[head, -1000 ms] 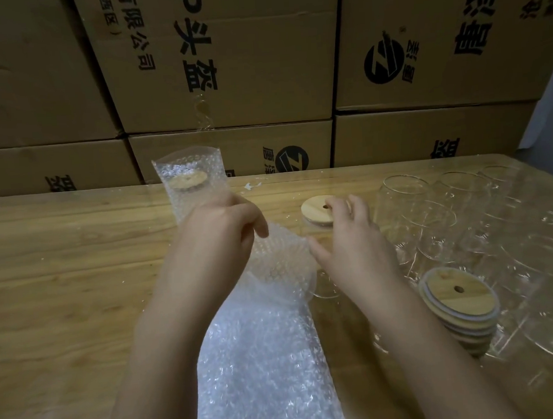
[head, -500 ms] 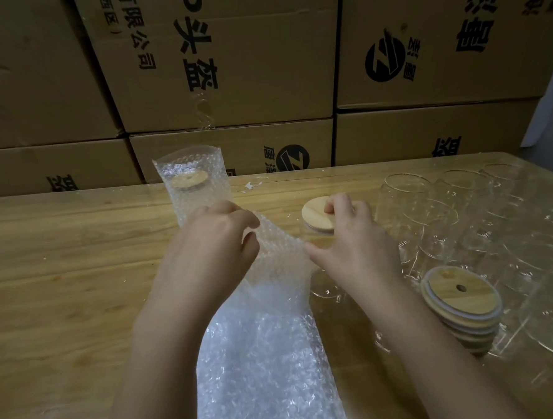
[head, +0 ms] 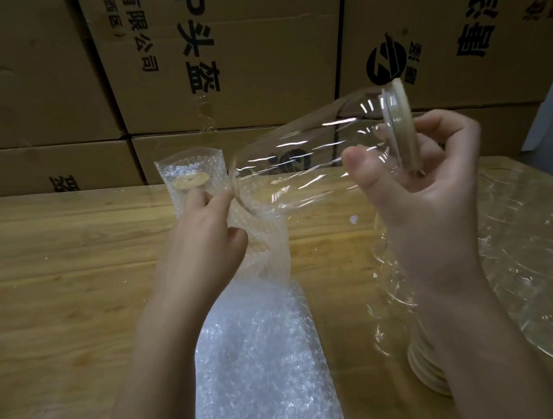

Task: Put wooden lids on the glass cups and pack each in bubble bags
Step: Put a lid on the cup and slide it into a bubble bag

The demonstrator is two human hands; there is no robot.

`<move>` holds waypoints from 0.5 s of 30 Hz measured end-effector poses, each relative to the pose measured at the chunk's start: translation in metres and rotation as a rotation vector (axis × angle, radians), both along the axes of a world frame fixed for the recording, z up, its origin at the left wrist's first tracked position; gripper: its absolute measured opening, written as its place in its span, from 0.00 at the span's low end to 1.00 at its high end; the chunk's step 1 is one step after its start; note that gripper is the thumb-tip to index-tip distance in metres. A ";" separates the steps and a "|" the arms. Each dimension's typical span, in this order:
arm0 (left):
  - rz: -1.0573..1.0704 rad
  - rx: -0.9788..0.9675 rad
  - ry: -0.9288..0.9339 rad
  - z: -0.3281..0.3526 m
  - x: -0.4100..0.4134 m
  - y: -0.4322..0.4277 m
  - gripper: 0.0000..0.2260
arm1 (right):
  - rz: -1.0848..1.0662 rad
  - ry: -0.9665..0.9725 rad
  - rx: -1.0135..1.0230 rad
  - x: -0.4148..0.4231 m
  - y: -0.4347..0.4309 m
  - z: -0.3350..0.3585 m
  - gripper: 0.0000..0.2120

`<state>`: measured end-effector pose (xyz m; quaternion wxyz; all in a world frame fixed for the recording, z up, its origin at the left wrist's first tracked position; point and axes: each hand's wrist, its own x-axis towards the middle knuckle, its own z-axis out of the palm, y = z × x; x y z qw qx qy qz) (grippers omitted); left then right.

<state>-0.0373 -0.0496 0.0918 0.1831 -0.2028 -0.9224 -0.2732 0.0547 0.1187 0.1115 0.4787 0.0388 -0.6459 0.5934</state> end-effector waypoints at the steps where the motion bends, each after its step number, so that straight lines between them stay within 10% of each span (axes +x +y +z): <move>1: -0.002 0.014 0.000 0.000 -0.001 0.001 0.20 | 0.039 -0.007 -0.020 0.000 -0.001 0.001 0.24; 15: 0.111 0.339 0.054 -0.012 -0.019 -0.003 0.08 | 0.008 -0.231 0.029 -0.012 -0.001 -0.011 0.24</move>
